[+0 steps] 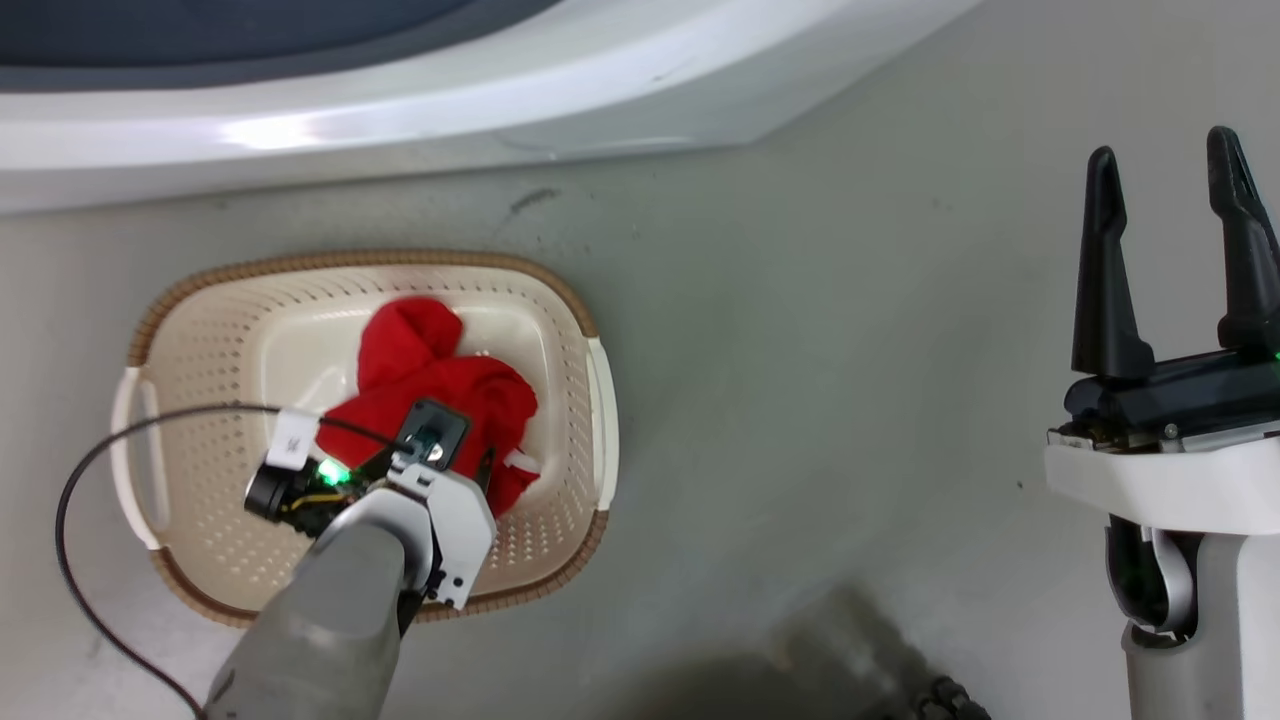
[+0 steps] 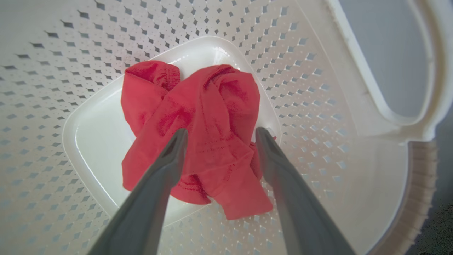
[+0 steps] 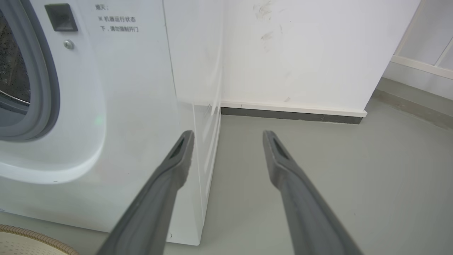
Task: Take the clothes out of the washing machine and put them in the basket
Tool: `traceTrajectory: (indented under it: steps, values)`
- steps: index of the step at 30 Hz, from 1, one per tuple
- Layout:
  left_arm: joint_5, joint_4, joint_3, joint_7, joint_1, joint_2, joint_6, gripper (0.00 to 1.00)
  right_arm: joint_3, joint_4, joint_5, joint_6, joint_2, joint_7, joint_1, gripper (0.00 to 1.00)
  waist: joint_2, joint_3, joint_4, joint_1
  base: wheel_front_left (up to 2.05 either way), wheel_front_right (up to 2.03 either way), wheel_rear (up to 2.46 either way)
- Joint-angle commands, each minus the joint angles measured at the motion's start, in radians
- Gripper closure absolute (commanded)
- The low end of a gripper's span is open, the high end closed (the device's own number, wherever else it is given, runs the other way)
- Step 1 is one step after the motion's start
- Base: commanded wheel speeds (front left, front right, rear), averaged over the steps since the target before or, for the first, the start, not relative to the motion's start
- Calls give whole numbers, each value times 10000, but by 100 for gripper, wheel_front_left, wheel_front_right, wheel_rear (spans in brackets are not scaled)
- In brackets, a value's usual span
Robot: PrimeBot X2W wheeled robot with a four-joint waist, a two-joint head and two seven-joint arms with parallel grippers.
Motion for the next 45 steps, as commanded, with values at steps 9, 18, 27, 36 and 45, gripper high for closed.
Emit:
traceTrajectory:
  steps: [9,18,27,36,45]
  values:
    - [-1010,-1388,812,-356,1399,-366,249,0,126,330,-301,-7,12,-21,755,0,0,-1975,696,-1,0,0,0]
    - [-1366,-4948,1918,-352,3609,-446,737,0,217,534,-367,-7,12,-21,1478,0,0,-3407,1145,-1,0,0,0]
    - [-984,-8422,3019,-353,5455,-649,1119,0,213,659,-474,-7,11,-21,2120,0,0,-4449,1487,-1,0,0,0]
    - [-536,-11265,3698,-354,6564,-878,1522,0,258,728,-476,-7,12,-21,2625,0,0,-5355,1563,-1,0,0,0]
    - [-258,-12724,4178,-354,7128,-941,1987,0,266,719,-331,-7,12,-20,3050,0,0,-6039,1388,-1,0,0,0]
